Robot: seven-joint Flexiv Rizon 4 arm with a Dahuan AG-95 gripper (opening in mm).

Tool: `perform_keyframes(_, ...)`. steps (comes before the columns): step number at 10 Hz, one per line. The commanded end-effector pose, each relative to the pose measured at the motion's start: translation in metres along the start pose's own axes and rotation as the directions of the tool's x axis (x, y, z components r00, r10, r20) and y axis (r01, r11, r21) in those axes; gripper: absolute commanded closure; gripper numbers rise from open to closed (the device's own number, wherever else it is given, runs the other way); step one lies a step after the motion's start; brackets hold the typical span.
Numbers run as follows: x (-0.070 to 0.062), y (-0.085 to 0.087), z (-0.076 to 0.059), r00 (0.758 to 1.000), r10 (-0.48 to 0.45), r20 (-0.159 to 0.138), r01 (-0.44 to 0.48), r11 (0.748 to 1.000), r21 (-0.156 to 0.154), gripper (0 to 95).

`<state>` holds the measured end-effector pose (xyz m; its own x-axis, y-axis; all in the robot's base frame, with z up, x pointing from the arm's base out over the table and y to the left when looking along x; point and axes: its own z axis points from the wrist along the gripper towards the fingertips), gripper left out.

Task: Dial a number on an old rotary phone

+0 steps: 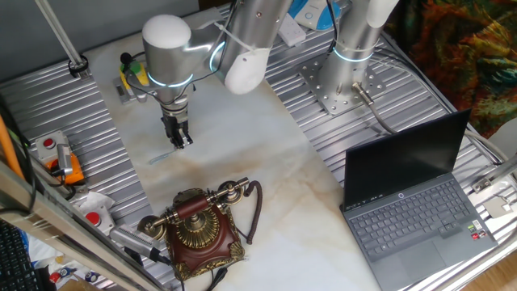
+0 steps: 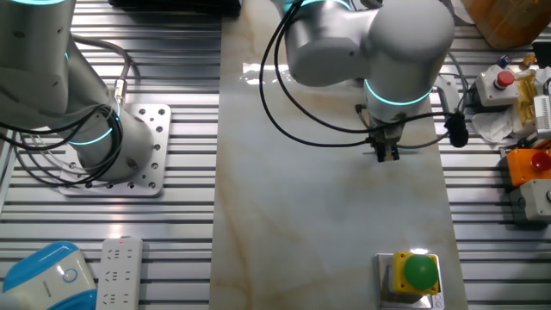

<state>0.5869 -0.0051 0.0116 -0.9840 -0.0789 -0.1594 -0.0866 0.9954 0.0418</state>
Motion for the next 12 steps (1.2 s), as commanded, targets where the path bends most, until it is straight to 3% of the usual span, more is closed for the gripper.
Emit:
perform_keyframes(1,-0.0002,0.0011,-0.001,0.997,-0.034,-0.064,0.036,0.998,0.041,95.0)
perform_keyframes(7,-0.0002,0.0011,-0.001,0.99,-0.056,-0.127,0.061,0.998,0.035,95.0)
perform_keyframes(12,-0.0002,0.0011,-0.001,0.988,-0.046,-0.148,0.051,0.998,0.027,95.0)
